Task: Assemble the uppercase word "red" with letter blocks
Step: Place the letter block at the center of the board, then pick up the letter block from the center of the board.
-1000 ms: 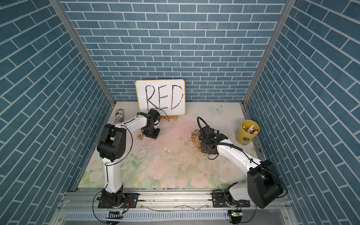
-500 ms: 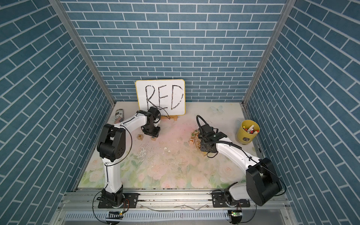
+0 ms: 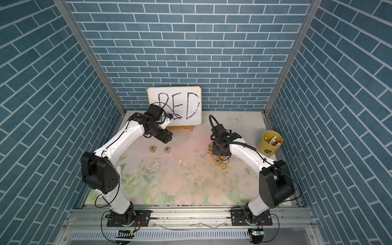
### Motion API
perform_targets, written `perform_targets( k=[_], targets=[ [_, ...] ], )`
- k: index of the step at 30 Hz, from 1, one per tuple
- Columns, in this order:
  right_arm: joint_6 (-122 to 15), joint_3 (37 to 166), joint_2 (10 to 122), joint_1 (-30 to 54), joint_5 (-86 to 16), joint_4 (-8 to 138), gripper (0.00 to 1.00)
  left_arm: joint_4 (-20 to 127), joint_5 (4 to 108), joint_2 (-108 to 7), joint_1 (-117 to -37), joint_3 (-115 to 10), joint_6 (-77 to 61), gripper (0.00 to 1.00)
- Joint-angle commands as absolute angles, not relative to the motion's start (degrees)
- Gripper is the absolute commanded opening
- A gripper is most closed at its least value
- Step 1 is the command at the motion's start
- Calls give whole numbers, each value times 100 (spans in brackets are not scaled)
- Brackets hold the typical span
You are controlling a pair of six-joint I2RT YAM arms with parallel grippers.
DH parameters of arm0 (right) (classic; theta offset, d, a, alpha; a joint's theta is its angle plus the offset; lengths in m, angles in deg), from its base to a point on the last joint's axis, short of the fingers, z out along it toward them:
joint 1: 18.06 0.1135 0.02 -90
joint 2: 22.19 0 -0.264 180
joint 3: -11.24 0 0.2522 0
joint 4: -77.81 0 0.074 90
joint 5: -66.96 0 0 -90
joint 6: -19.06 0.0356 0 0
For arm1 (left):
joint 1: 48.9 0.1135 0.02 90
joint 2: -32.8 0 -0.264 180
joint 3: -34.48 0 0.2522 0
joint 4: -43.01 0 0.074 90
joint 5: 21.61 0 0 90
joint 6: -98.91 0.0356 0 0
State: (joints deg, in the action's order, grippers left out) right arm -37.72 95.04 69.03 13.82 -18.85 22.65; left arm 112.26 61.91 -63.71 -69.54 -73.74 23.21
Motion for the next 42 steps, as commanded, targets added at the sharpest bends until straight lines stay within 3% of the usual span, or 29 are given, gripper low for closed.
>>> perform_targets(
  k=[1,12,42],
  targets=[
    [-4076,9942,7347,1393,-2179,2024,44,11535,5898,-5897,-6969,-7640,2886,95],
    [-4067,11207,8794,1393,-2227,1605,43,11540,5989,-4772,-6971,-6973,2991,99],
    [-4175,12187,9976,1393,-1985,1355,42,11300,5937,-4137,-6972,-6260,2982,99]
  ],
)
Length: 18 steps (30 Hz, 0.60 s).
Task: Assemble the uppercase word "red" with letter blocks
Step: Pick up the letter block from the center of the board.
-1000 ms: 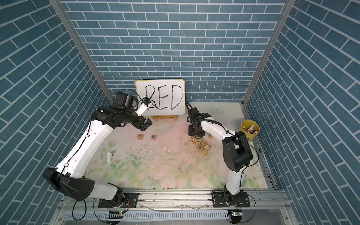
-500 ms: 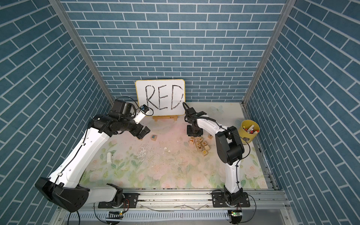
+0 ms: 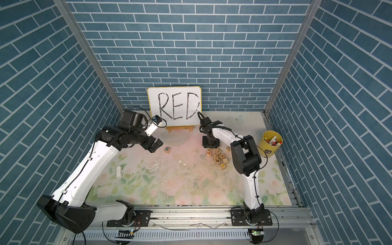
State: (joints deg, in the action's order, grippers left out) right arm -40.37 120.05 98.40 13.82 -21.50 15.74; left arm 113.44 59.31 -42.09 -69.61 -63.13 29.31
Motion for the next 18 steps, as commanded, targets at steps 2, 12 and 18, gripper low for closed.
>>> perform_targets(
  k=[2,12,18],
  targets=[
    [-4206,12292,10056,1393,-1972,1317,42,11302,5926,-4153,-6970,-6273,2974,99],
    [-4264,12444,10305,1393,-1917,1254,41,11260,5903,-4182,-6970,-6151,2964,100],
    [-4281,12493,10487,1391,-1943,1269,38,11248,5901,-4180,-6964,-6103,2974,99]
  ],
)
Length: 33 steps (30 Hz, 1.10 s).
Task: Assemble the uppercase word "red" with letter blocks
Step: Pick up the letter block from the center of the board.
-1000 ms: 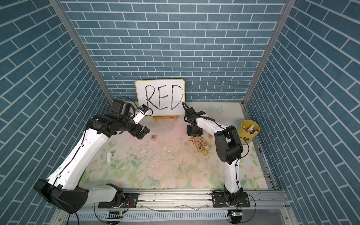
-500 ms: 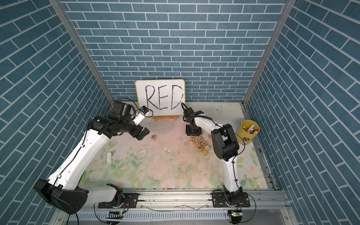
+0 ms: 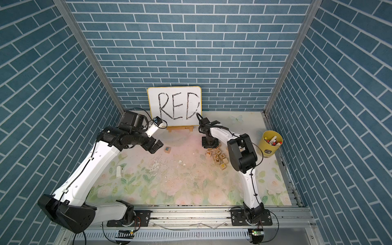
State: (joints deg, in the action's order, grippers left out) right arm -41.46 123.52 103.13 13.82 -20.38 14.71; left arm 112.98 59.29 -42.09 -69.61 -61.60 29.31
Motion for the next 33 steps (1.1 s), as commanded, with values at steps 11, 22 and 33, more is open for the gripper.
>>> perform_targets(
  k=[11,22,33],
  targets=[
    [-4248,12456,10387,1402,-1969,1290,29,11206,5984,-4156,-6966,-6002,2989,99],
    [-4240,12304,9729,1505,-2008,1290,23,11135,6134,-4147,-6964,-5873,2965,99],
    [-3984,12313,9479,2145,-2125,1223,23,11258,6132,-4057,-6921,-5854,2965,99]
  ],
)
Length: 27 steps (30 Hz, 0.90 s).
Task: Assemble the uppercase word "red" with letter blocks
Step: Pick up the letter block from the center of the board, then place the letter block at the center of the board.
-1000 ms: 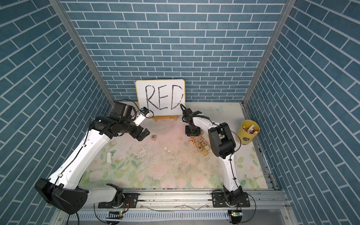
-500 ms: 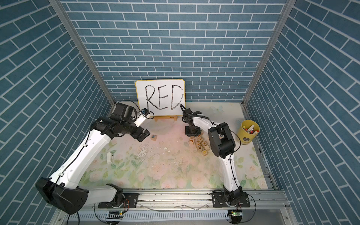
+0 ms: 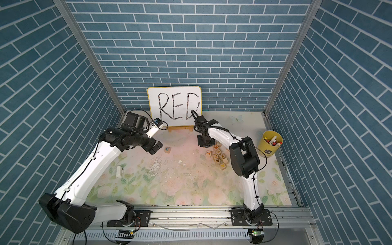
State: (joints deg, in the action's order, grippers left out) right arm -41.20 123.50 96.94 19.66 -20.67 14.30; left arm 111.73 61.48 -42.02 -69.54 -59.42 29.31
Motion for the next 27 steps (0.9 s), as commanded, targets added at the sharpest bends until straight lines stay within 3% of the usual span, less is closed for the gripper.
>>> perform_targets(
  k=[1,12,27],
  targets=[
    [-3917,12296,9473,2230,-2140,1251,23,11251,6095,-4029,-6912,-5816,2965,99],
    [-3534,12540,9919,2819,-2187,1318,24,11267,6091,-3938,-6815,-5818,2892,99],
    [-3543,12862,10619,2997,-2199,1189,26,11239,6007,-3953,-6815,-5779,2841,99]
  ],
)
